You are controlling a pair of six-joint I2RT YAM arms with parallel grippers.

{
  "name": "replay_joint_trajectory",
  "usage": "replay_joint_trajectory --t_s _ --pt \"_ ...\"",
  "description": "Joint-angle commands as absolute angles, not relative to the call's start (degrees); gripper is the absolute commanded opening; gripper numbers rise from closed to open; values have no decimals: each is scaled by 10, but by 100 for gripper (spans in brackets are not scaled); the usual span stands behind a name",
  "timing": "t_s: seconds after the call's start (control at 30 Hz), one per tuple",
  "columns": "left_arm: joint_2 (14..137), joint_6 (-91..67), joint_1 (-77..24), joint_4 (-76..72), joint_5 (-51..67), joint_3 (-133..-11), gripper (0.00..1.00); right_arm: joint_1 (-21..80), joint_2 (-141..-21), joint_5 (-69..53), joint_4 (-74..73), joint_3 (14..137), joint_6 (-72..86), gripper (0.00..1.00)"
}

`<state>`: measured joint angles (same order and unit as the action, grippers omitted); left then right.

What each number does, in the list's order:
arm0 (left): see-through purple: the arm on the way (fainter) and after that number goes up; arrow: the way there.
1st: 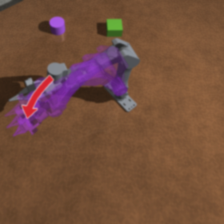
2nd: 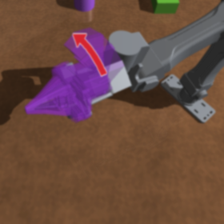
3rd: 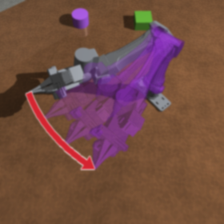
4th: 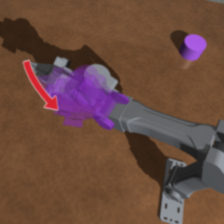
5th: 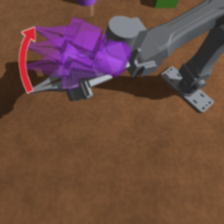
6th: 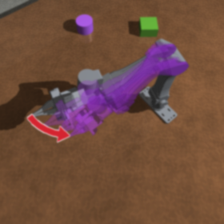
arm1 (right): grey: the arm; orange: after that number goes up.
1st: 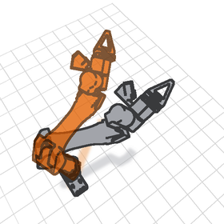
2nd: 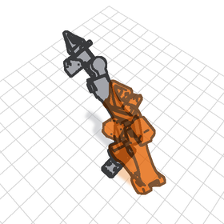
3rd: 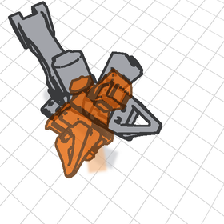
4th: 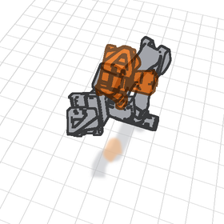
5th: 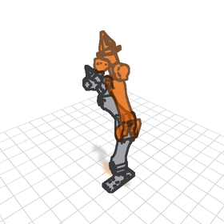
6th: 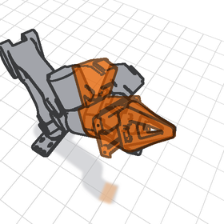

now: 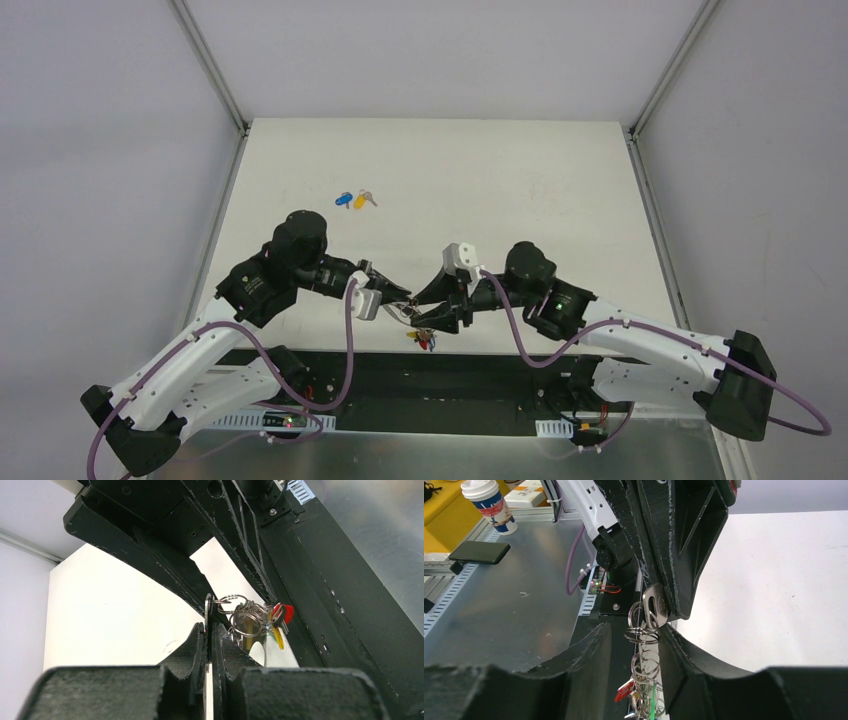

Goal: Remove the keys from the keyring

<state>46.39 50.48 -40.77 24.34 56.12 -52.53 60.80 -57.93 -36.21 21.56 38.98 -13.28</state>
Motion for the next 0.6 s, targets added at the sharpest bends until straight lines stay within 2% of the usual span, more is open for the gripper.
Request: replay_joint_trajectory --t_s 0.0,0.37,0.47,0.57 --pt "455 507 -401 214 593 -532 0 610 -558 -398 229 396 -127 42" --pt "451 507 -401 214 590 -531 0 611 -541 -395 213 395 -129 37" --pt "453 508 -401 214 591 -531 0 611 -539 -396 213 396 -128 29" --pt "453 507 -401 214 591 -531 0 611 -540 -396 220 399 -124 11"
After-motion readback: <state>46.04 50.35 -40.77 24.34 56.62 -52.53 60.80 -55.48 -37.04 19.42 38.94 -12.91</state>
